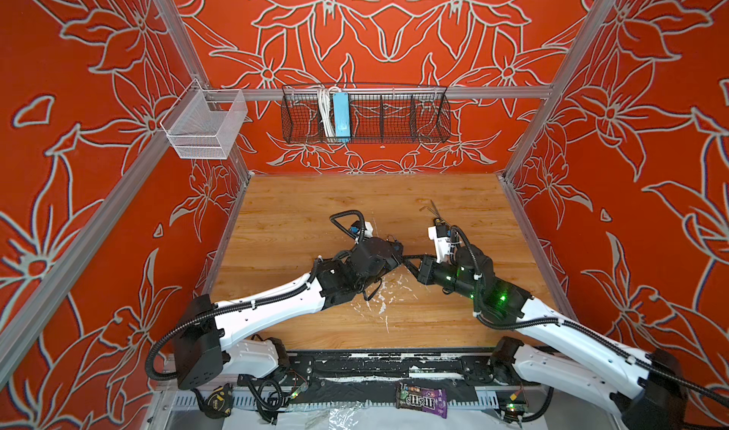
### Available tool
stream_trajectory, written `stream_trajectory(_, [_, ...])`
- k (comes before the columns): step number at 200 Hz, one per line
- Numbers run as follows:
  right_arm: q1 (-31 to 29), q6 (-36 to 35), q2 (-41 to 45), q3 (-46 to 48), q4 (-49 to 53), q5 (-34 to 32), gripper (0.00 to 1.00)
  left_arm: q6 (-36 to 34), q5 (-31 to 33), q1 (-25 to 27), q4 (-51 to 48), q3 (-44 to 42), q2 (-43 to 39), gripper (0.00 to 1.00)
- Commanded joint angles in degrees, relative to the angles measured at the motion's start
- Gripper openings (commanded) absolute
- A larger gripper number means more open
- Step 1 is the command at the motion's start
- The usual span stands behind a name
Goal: Unlock with the key
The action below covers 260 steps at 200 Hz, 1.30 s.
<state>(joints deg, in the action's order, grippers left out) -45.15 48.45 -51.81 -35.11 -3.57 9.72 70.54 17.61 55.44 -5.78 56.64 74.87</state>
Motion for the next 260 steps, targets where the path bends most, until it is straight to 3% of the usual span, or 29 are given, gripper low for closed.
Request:
stream_trajectory(1, [-0.38,-0.61,-0.99,-2.19,-0.21,0.2,0.15,0.5,-0.36,-0.25,0.1,2.45,-0.94,0.0])
stream_trajectory(41, [-0.4,-1.0,-0.97,-1.3,-0.2,-0.83,0.11,1.31,-2.6,-0.24,0.46,3.36,-0.39,0.0])
stream_trajectory(80, [-0.44,-0.08,-1.54,-0.58,-0.79,-1.21,0.0,3.04,-4.93,-0.24,2.12,3.13,-0.49,0.0])
stream_trajectory(164, [-0.03,11.98,-2.6,1.1,-10.46,4.68,0.0,7.67,-6.68,-0.16,7.57,-0.57,-2.7,0.0])
stream_trajectory(260, [5.27,23.28,-4.99,4.58,-24.69,15.67,0.0,12.27,-6.2,-0.15,9.78,-2.72,-2.4,0.0])
